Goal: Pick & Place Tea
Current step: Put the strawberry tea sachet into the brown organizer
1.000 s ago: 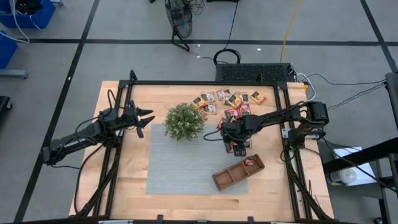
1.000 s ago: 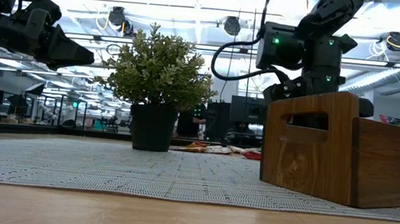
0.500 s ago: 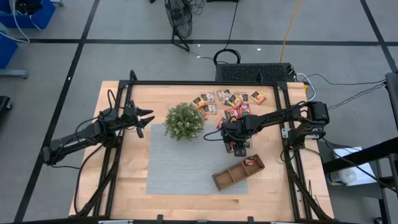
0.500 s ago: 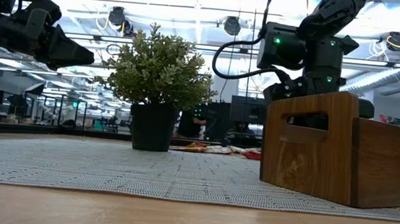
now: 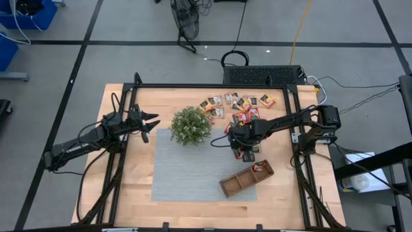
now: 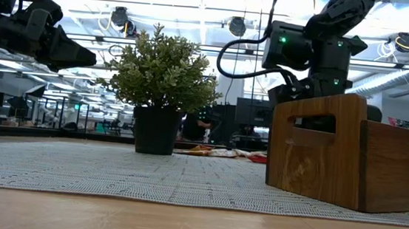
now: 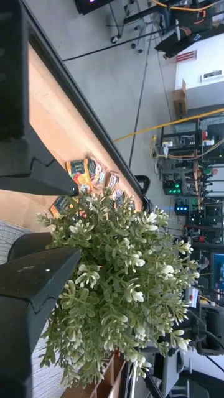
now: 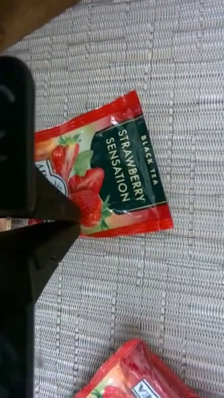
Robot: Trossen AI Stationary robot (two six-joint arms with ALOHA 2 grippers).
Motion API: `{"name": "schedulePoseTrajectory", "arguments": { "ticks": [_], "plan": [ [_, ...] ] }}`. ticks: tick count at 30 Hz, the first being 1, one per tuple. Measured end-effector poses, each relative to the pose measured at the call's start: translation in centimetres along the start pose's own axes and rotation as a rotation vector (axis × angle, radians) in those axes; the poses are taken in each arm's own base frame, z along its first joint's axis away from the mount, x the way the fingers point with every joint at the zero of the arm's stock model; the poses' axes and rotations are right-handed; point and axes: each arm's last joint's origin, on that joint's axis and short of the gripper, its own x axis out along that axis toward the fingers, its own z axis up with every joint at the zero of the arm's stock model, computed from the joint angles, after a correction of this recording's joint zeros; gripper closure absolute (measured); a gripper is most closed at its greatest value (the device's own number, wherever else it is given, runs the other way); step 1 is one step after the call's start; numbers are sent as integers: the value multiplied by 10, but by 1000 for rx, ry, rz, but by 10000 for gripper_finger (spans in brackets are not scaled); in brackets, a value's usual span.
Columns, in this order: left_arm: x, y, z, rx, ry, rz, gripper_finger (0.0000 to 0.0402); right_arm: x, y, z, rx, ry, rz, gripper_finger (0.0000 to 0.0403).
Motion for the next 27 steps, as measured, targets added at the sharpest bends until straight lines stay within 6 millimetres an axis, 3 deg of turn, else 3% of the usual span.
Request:
{"name": "schedulePoseTrajectory", "arguments": {
  "ticks": [4, 12, 16, 20, 27],
  "plan": [
    [0, 0, 0, 0, 0, 0, 254, 1, -1, 5, 5, -52, -25, 402],
    [0, 0, 0, 0, 0, 0, 254, -2, -10, 13, 37, -121, -276, 403],
    [0, 0, 0, 0, 0, 0, 254, -2, -10, 16, 17, -143, -279, 398],
    [0, 0, 0, 0, 0, 0, 254, -2, -10, 15, -35, -132, -280, 361],
    [0, 0, 0, 0, 0, 0, 254, -2, -9, 15, -35, -135, -258, 249]
  ]
}}
